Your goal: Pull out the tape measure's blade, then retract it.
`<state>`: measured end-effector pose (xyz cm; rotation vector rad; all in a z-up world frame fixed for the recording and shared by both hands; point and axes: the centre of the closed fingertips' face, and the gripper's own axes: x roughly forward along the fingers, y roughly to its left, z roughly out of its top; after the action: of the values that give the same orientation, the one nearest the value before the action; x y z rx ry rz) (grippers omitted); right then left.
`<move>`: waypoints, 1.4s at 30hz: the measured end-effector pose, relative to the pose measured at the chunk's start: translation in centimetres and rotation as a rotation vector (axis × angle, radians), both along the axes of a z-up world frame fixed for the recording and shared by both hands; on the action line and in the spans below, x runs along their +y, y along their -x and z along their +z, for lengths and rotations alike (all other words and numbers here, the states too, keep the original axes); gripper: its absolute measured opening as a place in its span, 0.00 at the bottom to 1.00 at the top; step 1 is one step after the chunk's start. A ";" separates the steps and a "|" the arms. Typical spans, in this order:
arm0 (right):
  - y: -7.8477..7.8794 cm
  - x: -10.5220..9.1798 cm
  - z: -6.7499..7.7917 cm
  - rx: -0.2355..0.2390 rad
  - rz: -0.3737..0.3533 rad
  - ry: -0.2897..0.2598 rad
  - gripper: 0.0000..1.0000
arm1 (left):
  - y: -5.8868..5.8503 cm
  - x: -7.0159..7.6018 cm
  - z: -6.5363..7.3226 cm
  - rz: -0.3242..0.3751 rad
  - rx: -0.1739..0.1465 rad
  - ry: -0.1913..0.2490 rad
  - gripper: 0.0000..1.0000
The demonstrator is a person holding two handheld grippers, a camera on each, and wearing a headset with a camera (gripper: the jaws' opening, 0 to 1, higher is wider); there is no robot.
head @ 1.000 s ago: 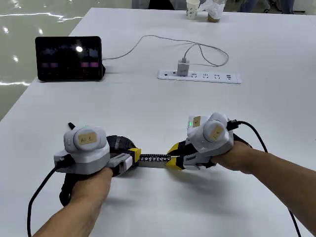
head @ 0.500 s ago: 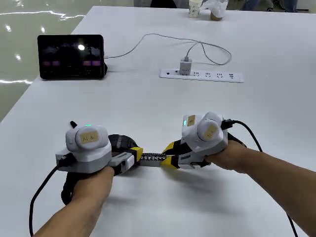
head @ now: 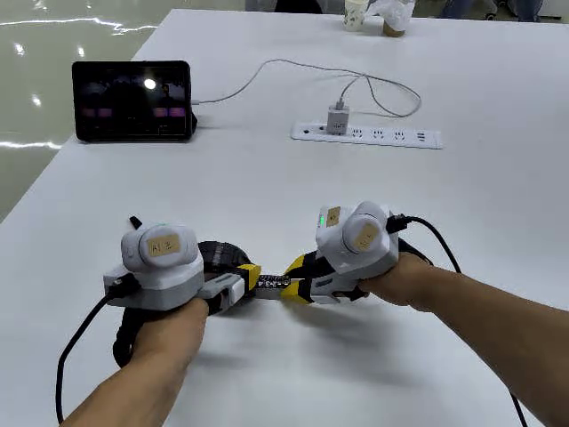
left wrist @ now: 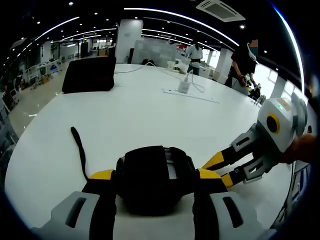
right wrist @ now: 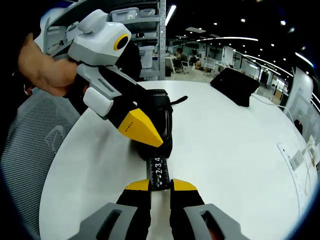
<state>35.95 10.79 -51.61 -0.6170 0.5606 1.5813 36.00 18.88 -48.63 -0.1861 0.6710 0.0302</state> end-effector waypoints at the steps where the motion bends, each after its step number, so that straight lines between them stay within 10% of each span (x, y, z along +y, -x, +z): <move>1: 0.0 0.1 0.0 0.001 0.001 0.000 0.10 | 0.0 0.0 0.0 0.000 0.000 0.000 0.57; 42: 0.8 2.8 -0.4 -0.032 0.020 0.008 0.12 | 0.0 -0.2 -0.2 -0.016 0.013 -0.023 0.58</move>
<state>35.19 13.56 -52.02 -0.6541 0.5389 1.5858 35.98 18.68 -48.82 -0.1589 0.6844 0.0233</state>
